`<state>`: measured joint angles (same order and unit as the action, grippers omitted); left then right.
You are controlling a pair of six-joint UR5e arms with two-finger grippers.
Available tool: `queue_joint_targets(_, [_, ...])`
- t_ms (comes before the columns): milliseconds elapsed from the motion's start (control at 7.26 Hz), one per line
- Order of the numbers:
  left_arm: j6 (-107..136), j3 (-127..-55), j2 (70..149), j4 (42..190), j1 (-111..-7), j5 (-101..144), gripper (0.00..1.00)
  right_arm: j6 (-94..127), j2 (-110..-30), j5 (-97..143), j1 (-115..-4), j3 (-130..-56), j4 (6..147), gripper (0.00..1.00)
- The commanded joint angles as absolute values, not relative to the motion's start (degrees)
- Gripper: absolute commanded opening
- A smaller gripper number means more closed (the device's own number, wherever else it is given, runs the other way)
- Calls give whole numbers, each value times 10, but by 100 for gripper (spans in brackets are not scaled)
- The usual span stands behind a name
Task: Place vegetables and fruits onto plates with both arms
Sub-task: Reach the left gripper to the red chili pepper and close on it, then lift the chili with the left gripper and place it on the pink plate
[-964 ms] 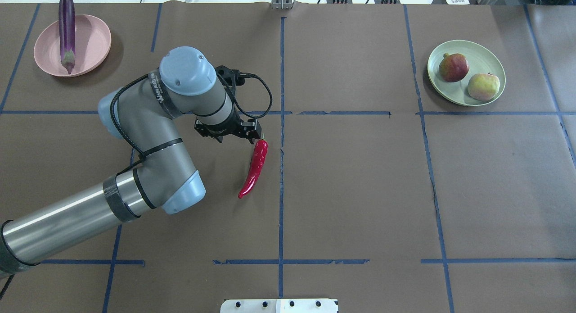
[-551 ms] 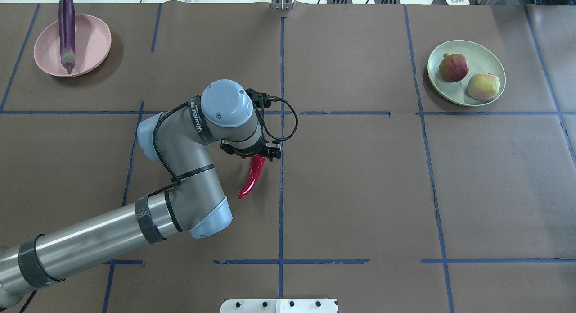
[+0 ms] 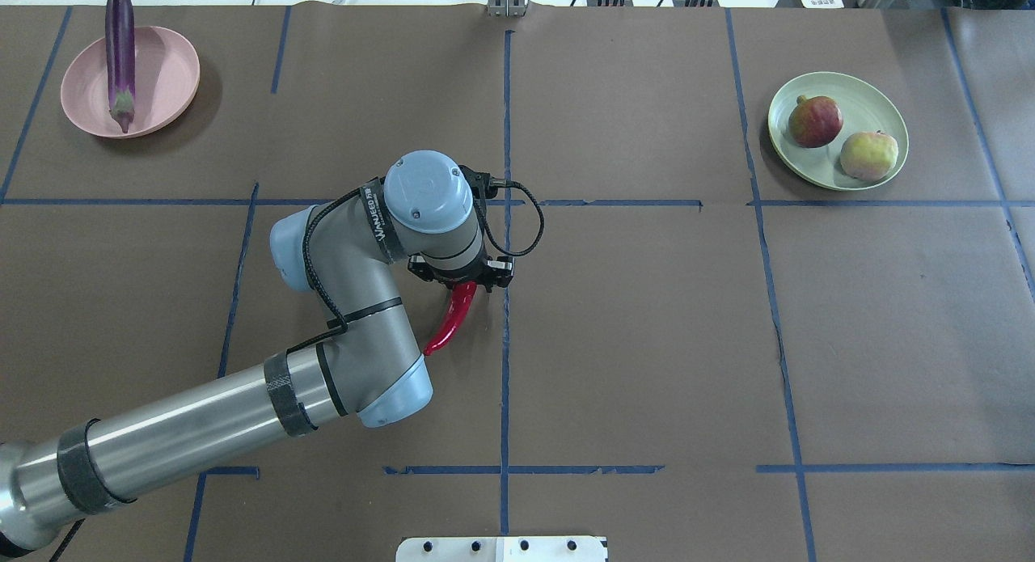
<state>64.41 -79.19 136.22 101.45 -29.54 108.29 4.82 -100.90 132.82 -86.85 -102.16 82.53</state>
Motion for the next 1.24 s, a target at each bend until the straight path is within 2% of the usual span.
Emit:
queue_joint_targets(0, [643,-790,1361,1013,-295,1083,38,47,-1009,1327,-868,-1020,824,100])
queue_joint_targets(138, [649,-794,1361,1007,-301,1082,7,47,-1009,1326,-868,-1020,824,100])
queue_joint_targets(276, [649,-820,1348,982,-327,1083,4,47,-1008,1325,-868,-1019,824,100])
queue_joint_targets(413, [649,-876,1314,975,-366,1089,4,48,-1008,1325,-868,-1019,823,100])
queue_joint_targets(689, [644,-864,1293,969,-496,1142,4,47,-1008,1325,-868,-1017,822,100])
queue_joint_targets(827, [622,-805,1288,975,-557,1188,5,48,-1007,1325,-867,-1014,821,100])
queue_joint_targets(1102, [466,-650,1306,993,-638,1200,11,47,-1008,1325,-867,-1012,819,100])
